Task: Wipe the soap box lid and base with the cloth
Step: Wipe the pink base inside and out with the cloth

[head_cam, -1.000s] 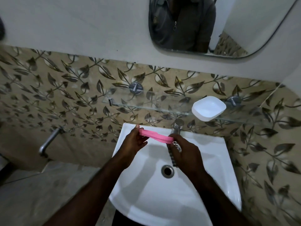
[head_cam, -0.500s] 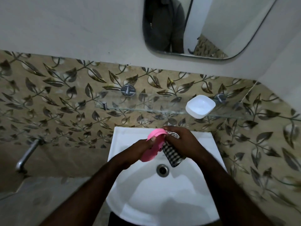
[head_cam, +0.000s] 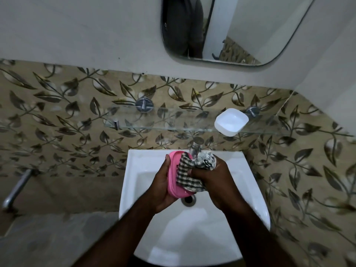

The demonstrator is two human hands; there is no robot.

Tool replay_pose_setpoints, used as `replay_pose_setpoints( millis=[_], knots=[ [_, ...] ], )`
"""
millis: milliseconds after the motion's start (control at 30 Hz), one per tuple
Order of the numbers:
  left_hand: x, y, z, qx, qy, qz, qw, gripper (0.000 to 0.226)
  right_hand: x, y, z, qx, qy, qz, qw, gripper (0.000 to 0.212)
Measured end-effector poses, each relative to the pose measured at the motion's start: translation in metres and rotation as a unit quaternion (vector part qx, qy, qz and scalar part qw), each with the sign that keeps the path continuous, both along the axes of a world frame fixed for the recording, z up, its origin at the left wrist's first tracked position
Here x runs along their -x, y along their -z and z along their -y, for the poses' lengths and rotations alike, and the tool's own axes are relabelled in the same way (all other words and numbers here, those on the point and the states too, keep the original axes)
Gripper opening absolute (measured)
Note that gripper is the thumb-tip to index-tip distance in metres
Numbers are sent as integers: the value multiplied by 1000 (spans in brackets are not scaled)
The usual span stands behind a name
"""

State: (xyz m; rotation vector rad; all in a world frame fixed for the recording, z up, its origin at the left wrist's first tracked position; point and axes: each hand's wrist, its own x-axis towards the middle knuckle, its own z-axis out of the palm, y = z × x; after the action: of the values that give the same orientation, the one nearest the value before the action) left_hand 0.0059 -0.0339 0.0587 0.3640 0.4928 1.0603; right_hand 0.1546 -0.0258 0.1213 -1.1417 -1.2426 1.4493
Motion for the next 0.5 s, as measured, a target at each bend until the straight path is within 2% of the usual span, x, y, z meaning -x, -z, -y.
replay_pose_setpoints(
  millis=[233, 400, 500],
  knots=[
    [-10, -5, -3, 0, -60, -14, 998, 55, 10, -6, -7, -11, 64, 43, 997, 41],
    [-24, -14, -8, 1, -86, -77, 993, 68, 21, -11, -1, -38, 58, 80, 994, 33],
    [-16, -20, -10, 8, -68, -94, 993, 75, 15, -16, 4, -38, -1, 118, 992, 24]
  ],
)
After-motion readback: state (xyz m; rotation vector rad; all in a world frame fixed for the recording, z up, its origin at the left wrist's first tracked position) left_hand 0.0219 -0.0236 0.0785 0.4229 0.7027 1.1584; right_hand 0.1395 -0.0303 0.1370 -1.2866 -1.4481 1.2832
